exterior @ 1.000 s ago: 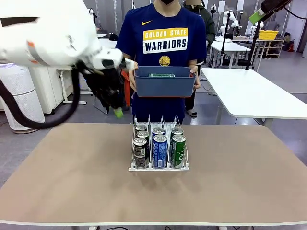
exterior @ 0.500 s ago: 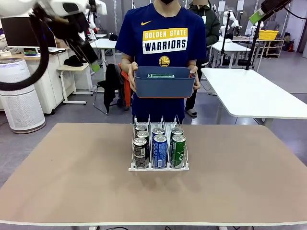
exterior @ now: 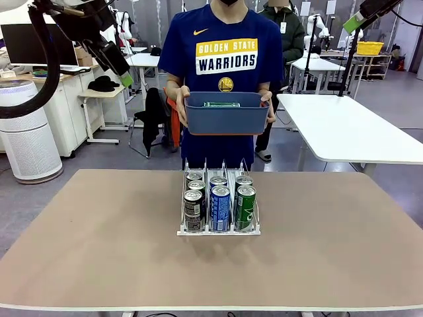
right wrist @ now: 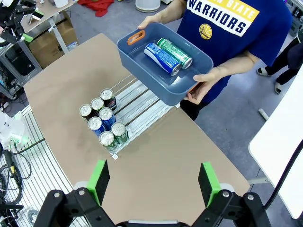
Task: Fill the beverage cans into the dispenser.
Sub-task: Pick up the Sprite handed by the human.
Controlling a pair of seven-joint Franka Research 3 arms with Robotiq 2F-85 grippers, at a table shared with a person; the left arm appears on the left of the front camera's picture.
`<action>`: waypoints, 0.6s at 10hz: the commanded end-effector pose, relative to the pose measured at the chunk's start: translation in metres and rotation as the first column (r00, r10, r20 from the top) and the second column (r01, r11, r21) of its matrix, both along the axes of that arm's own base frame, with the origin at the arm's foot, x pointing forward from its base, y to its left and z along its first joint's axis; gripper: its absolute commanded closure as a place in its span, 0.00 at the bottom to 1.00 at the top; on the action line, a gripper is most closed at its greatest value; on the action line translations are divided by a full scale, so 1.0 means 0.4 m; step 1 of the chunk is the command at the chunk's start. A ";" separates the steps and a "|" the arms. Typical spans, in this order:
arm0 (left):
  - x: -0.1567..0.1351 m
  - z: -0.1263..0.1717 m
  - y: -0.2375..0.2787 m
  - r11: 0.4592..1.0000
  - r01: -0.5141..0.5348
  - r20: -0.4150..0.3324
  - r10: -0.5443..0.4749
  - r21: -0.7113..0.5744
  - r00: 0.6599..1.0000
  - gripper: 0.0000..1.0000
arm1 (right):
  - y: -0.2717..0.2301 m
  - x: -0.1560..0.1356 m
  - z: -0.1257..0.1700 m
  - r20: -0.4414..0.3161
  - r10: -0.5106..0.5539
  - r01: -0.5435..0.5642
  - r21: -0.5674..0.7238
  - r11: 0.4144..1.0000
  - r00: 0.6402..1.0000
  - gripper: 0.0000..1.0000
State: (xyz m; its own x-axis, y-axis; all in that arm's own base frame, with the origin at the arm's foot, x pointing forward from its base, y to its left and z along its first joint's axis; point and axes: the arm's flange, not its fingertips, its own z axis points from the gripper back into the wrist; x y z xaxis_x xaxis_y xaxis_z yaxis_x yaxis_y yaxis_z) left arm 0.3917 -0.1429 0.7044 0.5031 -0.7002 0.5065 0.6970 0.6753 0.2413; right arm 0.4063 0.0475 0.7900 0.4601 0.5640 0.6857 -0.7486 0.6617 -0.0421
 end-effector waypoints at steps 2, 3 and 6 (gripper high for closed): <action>0.003 0.000 0.002 1.000 0.002 -0.002 -0.002 0.003 1.000 0.00 | -0.001 -0.003 -0.004 -0.006 0.004 -0.004 -0.002 1.000 1.000 0.00; 0.003 0.000 0.002 1.000 0.002 -0.002 -0.002 0.003 1.000 0.00 | -0.001 -0.003 -0.004 -0.006 0.004 -0.004 -0.002 1.000 1.000 0.00; 0.003 0.000 0.002 1.000 0.002 -0.002 -0.002 0.003 1.000 0.00 | -0.001 -0.003 -0.004 -0.006 0.004 -0.004 -0.002 1.000 1.000 0.00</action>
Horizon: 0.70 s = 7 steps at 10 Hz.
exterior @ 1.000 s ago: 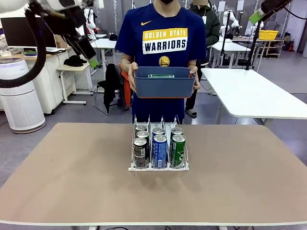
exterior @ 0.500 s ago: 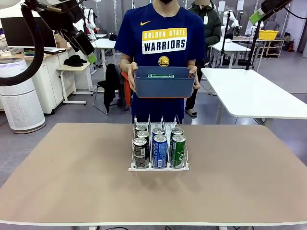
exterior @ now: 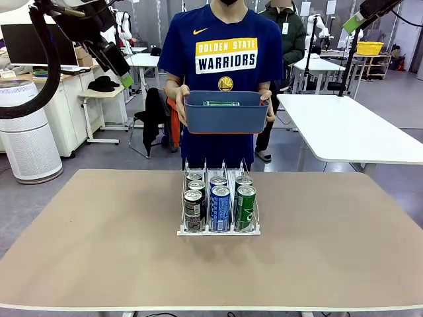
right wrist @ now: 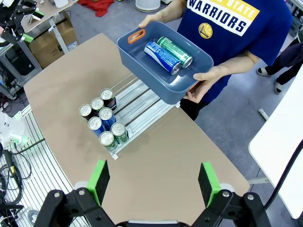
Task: Fill the beverage cans into the dispenser.
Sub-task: Pick up the Sprite handed by the human.
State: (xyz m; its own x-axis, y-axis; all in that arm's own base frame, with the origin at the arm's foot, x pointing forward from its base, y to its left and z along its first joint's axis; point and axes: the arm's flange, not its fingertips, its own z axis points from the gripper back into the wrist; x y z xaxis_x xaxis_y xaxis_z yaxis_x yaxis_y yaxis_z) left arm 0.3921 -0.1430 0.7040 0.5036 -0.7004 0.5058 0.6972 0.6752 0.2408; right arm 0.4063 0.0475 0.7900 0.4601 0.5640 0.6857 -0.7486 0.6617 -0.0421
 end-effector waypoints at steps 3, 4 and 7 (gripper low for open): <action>0.020 0.046 0.016 0.999 0.018 0.018 -0.017 -0.049 1.000 0.00 | -0.001 -0.003 -0.004 -0.006 0.004 -0.004 -0.002 1.000 1.000 0.00; 0.021 0.055 0.017 0.998 0.017 0.010 -0.016 -0.062 1.000 0.00 | -0.001 -0.003 -0.004 -0.006 0.004 -0.004 -0.002 1.000 1.000 0.00; 0.024 0.067 0.017 0.996 0.015 0.017 -0.014 -0.085 1.000 0.00 | -0.001 -0.003 -0.004 -0.006 0.004 -0.004 -0.002 1.000 1.000 0.00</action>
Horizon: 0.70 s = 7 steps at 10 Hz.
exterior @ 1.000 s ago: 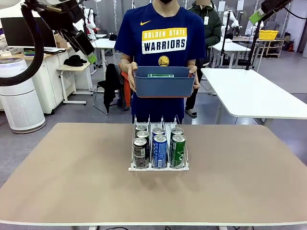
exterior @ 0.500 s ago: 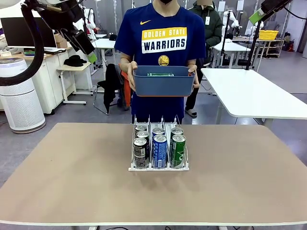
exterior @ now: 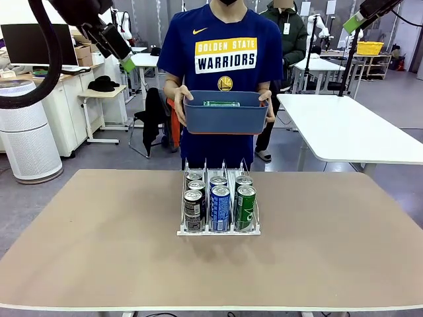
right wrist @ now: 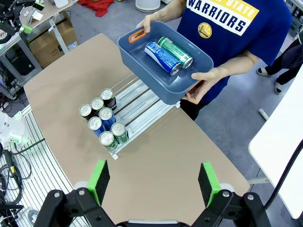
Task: Fill the beverage cans into the dispenser.
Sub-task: Pick up the Sprite handed by the human.
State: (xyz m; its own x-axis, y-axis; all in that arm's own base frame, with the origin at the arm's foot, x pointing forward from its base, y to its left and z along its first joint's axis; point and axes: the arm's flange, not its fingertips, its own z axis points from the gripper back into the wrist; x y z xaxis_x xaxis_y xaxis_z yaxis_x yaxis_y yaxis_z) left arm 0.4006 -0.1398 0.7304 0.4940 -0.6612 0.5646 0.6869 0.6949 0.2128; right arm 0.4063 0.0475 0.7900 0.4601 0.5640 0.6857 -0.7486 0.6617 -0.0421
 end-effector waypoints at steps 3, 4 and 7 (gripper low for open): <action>0.003 -0.006 0.003 1.000 0.009 -0.009 -0.009 -0.016 1.000 0.00 | -0.001 -0.003 -0.004 -0.006 0.004 -0.004 -0.002 1.000 1.000 0.00; 0.002 -0.006 0.008 1.000 0.011 -0.010 -0.011 -0.016 1.000 0.00 | -0.001 -0.003 -0.004 -0.006 0.004 -0.004 -0.002 1.000 1.000 0.00; 0.003 -0.005 0.005 1.000 0.015 -0.010 -0.015 -0.019 1.000 0.00 | -0.001 -0.003 -0.004 -0.006 0.004 -0.004 -0.002 1.000 1.000 0.00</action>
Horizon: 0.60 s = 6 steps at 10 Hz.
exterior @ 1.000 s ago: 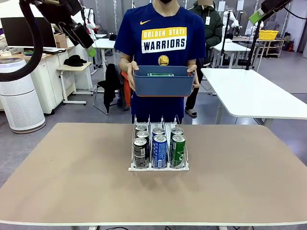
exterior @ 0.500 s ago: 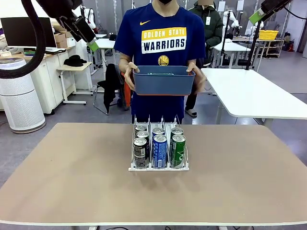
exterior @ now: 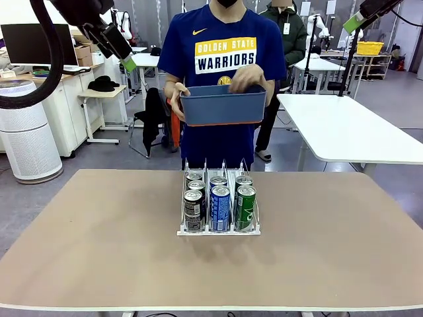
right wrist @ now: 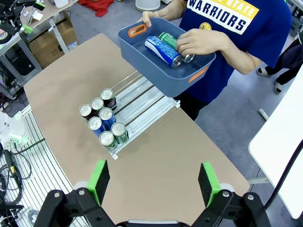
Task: Fill the beverage cans into the dispenser.
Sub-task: Pick up the Sprite handed by the human.
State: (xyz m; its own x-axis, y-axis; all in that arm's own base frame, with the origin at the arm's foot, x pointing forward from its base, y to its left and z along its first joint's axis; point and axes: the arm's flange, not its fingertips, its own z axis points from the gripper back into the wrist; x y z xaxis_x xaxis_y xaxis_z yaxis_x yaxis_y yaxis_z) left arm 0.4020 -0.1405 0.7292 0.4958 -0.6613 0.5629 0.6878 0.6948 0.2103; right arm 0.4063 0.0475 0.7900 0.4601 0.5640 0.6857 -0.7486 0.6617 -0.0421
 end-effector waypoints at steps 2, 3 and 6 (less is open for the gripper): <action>-0.001 -0.003 -0.002 1.000 0.009 -0.005 -0.009 -0.023 1.000 0.00 | -0.001 -0.003 -0.004 -0.006 0.004 -0.004 -0.002 1.000 1.000 0.00; -0.001 0.000 0.001 1.000 0.016 -0.007 -0.016 -0.020 1.000 0.00 | -0.001 -0.003 -0.004 -0.006 0.004 -0.004 -0.002 1.000 1.000 0.00; -0.002 0.006 -0.011 0.997 0.082 0.003 -0.082 -0.001 0.997 0.00 | -0.001 -0.003 -0.004 -0.006 0.004 -0.004 -0.002 1.000 1.000 0.00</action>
State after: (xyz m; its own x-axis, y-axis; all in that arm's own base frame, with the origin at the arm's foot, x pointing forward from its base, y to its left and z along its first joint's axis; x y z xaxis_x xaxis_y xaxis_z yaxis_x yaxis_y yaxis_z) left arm 0.4002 -0.1453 0.7300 0.4768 -0.6763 0.5615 0.7033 0.6767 0.2179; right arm 0.4063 0.0475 0.7900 0.4601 0.5640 0.6857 -0.7486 0.6617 -0.0421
